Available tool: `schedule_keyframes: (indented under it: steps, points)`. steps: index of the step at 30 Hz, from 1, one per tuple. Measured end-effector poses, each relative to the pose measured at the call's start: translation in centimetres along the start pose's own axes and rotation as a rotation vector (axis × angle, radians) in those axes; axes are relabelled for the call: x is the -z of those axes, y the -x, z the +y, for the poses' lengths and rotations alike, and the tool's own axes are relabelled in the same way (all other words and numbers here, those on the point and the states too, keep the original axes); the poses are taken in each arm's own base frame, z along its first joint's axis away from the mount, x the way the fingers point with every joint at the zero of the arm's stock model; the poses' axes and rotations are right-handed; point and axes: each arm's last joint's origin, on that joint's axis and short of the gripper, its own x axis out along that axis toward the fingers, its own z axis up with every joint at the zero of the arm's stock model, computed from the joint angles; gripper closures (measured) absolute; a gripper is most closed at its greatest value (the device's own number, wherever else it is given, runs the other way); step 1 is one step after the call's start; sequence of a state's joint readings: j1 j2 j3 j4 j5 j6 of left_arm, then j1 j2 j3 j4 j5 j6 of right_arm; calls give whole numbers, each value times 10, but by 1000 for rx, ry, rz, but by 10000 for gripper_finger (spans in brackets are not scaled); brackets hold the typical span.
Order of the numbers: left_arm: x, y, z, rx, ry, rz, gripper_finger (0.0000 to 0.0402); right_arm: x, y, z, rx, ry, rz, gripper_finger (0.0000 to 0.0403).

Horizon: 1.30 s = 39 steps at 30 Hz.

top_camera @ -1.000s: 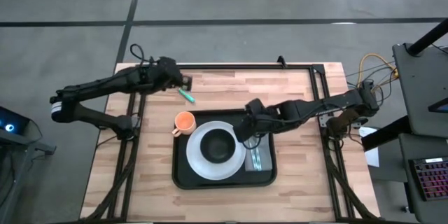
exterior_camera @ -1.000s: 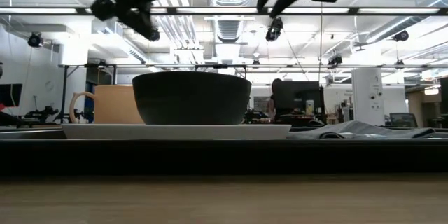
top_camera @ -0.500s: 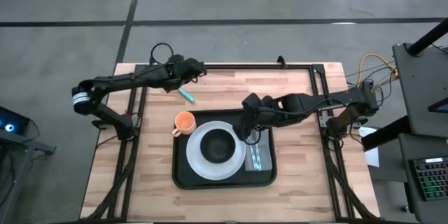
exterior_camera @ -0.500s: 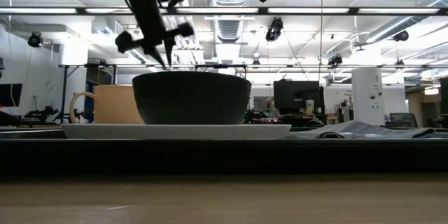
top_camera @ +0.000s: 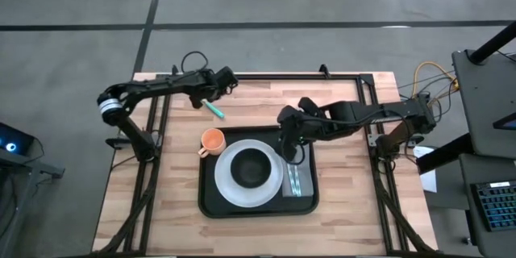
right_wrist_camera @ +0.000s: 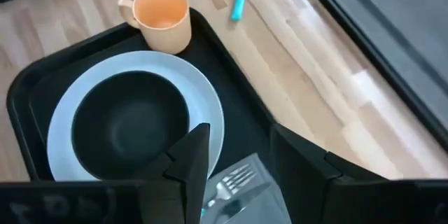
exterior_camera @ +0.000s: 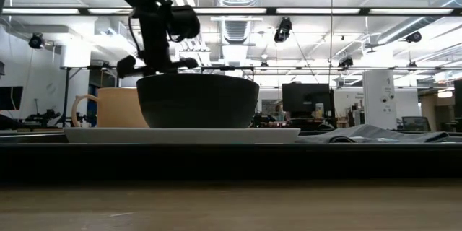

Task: Set up tray
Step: Put the spoon on top of the napkin on the shelf

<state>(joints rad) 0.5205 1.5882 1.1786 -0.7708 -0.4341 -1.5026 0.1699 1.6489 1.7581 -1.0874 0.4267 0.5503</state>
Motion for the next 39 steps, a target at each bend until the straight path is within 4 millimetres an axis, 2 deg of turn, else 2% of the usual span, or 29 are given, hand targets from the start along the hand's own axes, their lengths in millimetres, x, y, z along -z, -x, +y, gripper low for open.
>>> schedule_keyframes:
  steps: [8,13,19,31,39]
  points:
    - [8,7,-2,42,-8,71,354,-1,9,-3,-7,98,1,269]
    - [6,10,2,18,40,83,300,0,11,-4,-5,109,5,275]
    - [3,9,8,-53,310,71,237,0,11,-5,-6,117,9,285]
    - [-13,-4,21,-166,257,91,231,7,16,5,-32,149,13,306]
    - [-2,-28,30,-247,223,154,231,6,16,5,-35,143,7,317]
